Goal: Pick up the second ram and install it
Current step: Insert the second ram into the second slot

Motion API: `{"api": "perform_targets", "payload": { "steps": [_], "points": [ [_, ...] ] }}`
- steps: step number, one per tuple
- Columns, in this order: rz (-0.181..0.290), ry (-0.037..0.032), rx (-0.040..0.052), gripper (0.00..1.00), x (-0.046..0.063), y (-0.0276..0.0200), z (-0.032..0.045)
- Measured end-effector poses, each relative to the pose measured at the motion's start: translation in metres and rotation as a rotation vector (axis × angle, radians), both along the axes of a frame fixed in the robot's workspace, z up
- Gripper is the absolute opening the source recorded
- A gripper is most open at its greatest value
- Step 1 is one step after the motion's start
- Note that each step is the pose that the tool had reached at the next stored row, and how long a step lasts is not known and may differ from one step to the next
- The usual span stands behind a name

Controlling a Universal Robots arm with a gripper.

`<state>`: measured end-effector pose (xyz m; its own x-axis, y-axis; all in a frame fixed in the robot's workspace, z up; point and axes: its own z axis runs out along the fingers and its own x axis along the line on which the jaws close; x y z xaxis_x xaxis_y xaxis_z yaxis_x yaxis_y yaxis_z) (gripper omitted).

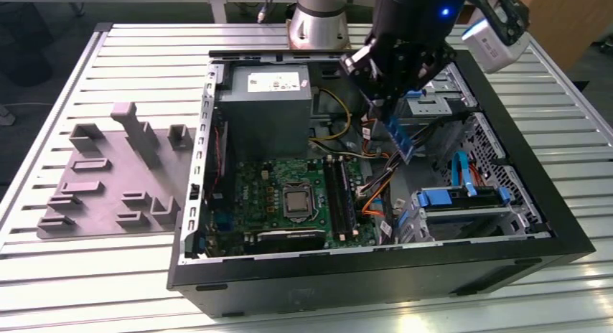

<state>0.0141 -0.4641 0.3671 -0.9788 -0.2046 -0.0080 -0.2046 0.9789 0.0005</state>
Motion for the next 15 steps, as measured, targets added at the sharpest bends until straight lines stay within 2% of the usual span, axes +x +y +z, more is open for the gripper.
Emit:
{"api": "perform_targets", "payload": {
  "steps": [11,15],
  "points": [
    [-0.2,0.0,0.0001,0.14,0.0,0.0,-0.0012],
    [-0.221,0.0,0.0001,0.14,0.0,0.0,-0.0013]
  ]
}}
